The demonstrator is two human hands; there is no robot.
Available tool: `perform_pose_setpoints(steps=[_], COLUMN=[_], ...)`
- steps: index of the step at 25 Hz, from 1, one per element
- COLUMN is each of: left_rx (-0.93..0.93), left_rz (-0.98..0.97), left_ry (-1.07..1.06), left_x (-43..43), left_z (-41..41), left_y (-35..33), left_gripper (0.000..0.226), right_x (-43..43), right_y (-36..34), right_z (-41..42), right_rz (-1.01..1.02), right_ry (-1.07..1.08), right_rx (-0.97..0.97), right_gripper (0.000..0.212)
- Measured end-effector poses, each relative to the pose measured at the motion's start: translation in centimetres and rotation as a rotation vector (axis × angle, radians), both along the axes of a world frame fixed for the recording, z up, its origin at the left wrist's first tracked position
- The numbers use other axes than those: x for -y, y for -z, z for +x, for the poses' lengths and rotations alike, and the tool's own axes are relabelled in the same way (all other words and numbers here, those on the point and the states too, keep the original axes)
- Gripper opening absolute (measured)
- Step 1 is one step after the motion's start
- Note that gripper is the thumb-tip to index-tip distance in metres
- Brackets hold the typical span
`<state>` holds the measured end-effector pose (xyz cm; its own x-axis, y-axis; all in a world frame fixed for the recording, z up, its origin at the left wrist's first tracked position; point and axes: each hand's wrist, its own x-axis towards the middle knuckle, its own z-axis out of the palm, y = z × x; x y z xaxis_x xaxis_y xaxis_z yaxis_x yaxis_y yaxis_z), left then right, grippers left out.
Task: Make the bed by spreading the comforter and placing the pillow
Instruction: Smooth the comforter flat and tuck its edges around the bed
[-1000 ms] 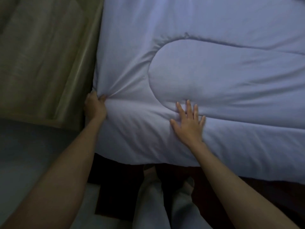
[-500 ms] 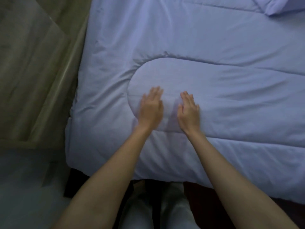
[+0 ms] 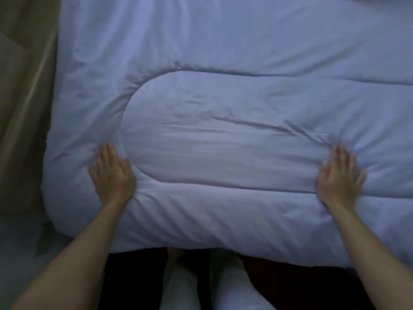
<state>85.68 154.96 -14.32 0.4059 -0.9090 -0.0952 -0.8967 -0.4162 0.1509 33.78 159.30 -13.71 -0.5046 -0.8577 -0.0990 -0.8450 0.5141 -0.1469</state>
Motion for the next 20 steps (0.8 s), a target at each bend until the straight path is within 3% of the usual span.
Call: perform_pose_setpoints(steps=[3, 5, 7, 9, 11, 13, 15, 20], left_rx=[-0.038, -0.051, -0.084, -0.121, -0.180, -0.150, -0.074, -0.010], left_rz=[0.031, -0.036, -0.083, -0.069, 0.027, 0.140, 0.132, 0.058], left_ry=[-0.228, -0.091, 0.241, 0.562, 0.744, 0.758, 0.677, 0.339], left_x=[1.2, 3.7, 6.9, 9.0, 10.8, 13.1, 14.9, 14.4], left_z=[-2.2, -6.5, -13.8, -21.6, -26.9, -27.3, -24.5, -12.8], left_y=[-2.2, -3.9, -5.1, -5.5, -4.7, -2.9, -1.7, -1.4], left_gripper=[0.060, 0.060, 0.058, 0.057, 0.055, 0.055, 0.058, 0.065], right_x=[-1.4, 1.8, 7.0, 12.4, 15.7, 16.2, 14.6, 8.3], right_y=[-1.5, -3.0, -3.9, -3.7, -2.6, -1.0, 0.1, 0.9], right_z=[-4.2, -2.8, 1.2, 6.7, 9.5, 8.1, 3.6, -10.1], right_rz=[0.022, -0.070, -0.182, -0.115, -0.005, 0.027, -0.013, -0.062], right_ry=[0.438, 0.604, 0.297, -0.145, -0.329, -0.343, -0.277, 0.074], right_rx=[0.055, 0.130, 0.214, 0.300, 0.306, 0.208, 0.104, 0.008], right_gripper=[0.057, 0.057, 0.057, 0.055, 0.052, 0.053, 0.054, 0.053])
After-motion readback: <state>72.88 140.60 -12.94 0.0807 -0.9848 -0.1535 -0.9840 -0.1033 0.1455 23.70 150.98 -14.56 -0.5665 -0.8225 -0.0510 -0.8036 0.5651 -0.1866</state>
